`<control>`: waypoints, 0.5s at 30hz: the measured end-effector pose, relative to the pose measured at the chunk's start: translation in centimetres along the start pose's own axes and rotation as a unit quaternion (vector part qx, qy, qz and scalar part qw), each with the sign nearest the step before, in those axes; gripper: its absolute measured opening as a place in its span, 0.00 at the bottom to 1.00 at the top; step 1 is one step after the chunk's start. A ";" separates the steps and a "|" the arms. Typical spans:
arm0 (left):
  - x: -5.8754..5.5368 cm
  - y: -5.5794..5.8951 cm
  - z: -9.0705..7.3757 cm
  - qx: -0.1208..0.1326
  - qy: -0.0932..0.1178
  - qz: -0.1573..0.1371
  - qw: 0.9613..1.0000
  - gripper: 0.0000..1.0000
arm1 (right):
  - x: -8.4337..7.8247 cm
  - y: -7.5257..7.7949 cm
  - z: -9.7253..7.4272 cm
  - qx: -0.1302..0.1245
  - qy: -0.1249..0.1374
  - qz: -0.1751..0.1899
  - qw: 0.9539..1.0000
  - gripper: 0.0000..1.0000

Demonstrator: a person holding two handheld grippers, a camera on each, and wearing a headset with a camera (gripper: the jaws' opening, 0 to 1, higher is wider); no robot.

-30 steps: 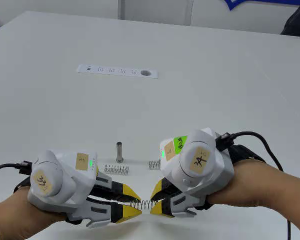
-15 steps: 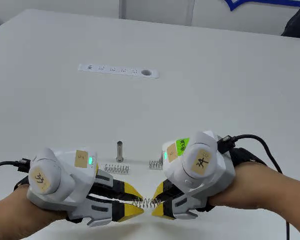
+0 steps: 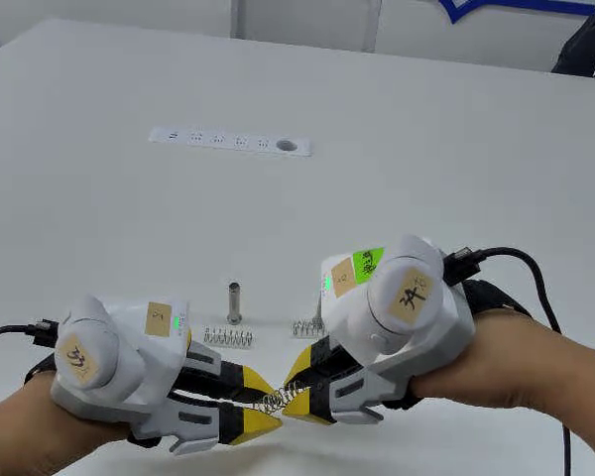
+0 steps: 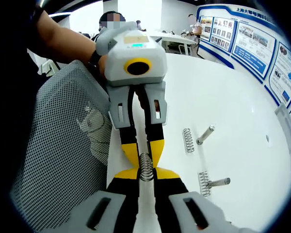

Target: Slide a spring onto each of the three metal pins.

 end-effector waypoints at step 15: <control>0.2 0.1 0.1 0.004 0.006 0.000 1.000 0.11 | 1.2 -0.1 0.0 0.003 0.000 -0.009 1.000 0.12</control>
Point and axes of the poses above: the centre of the closed fingertips' face, and the gripper's own axes: z roughly forward along the fingers, y roughly to its right, x roughly out of its top, the point moved 6 cm from there along -z, roughly backward along the fingers, and after that the axes turned 9 degrees about y, right-handed, at the moved point
